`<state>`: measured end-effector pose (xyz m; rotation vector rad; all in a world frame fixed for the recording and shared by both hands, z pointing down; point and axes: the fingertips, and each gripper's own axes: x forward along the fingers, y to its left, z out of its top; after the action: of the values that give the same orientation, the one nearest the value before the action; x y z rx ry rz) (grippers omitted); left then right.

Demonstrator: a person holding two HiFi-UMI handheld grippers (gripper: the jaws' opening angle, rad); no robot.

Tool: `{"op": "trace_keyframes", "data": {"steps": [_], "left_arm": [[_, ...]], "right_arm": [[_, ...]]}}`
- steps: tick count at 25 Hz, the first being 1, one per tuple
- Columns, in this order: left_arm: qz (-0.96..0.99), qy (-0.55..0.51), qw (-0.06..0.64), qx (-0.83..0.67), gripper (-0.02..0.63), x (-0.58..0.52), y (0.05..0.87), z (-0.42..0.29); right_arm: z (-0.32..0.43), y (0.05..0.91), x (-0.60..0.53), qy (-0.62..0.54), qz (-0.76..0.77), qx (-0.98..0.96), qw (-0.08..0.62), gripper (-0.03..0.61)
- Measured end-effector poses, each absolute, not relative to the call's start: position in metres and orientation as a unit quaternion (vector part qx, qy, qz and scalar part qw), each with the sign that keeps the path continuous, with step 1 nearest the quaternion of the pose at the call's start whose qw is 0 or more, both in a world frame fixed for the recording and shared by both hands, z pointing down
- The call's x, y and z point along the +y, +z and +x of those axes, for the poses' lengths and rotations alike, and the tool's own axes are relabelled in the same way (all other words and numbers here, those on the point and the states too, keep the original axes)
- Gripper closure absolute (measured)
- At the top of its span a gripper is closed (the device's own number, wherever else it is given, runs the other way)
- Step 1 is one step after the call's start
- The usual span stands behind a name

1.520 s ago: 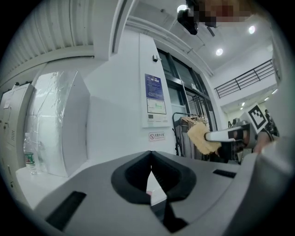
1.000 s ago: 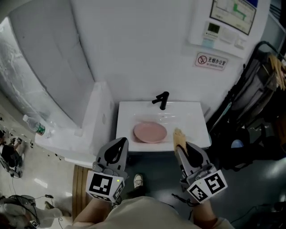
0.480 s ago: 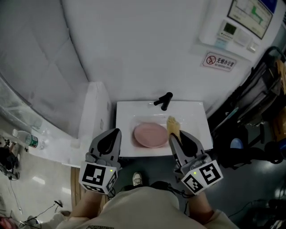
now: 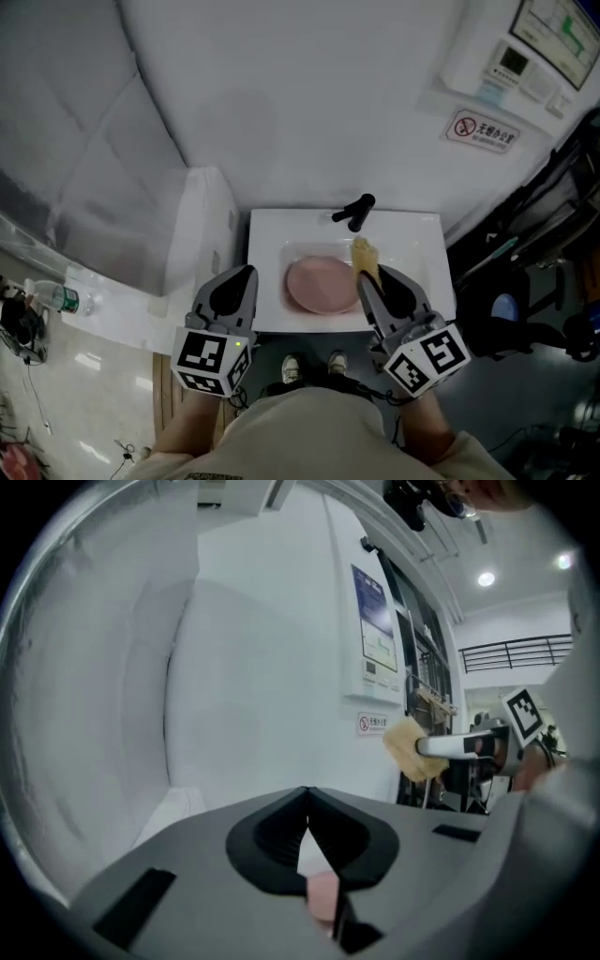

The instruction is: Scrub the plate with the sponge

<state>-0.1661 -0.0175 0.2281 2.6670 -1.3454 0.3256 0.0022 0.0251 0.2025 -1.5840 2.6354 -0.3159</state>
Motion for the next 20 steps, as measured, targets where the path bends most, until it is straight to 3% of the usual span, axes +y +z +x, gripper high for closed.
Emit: {"op": "trace_keyframes", "data": {"steps": [5, 8, 20], "left_arm": [[0.868, 0.144, 0.136, -0.455, 0.606, -0.033, 0.269, -0.149], [0.860, 0.126, 0.177, -0.461, 0.544, -0.044, 0.286, -0.138], [0.811, 0.194, 0.330, -0.443, 0.421, -0.069, 0.410, -0.108]], "right_arm": [[0.020, 0.228, 0.005, -0.125, -0.500, 0.857, 0.009, 0.500], [0.029, 0.246, -0.006, -0.139, -0.491, 0.860, -0.004, 0.500], [0.037, 0.325, -0.053, -0.210, -0.445, 0.870, -0.034, 0.500]]}}
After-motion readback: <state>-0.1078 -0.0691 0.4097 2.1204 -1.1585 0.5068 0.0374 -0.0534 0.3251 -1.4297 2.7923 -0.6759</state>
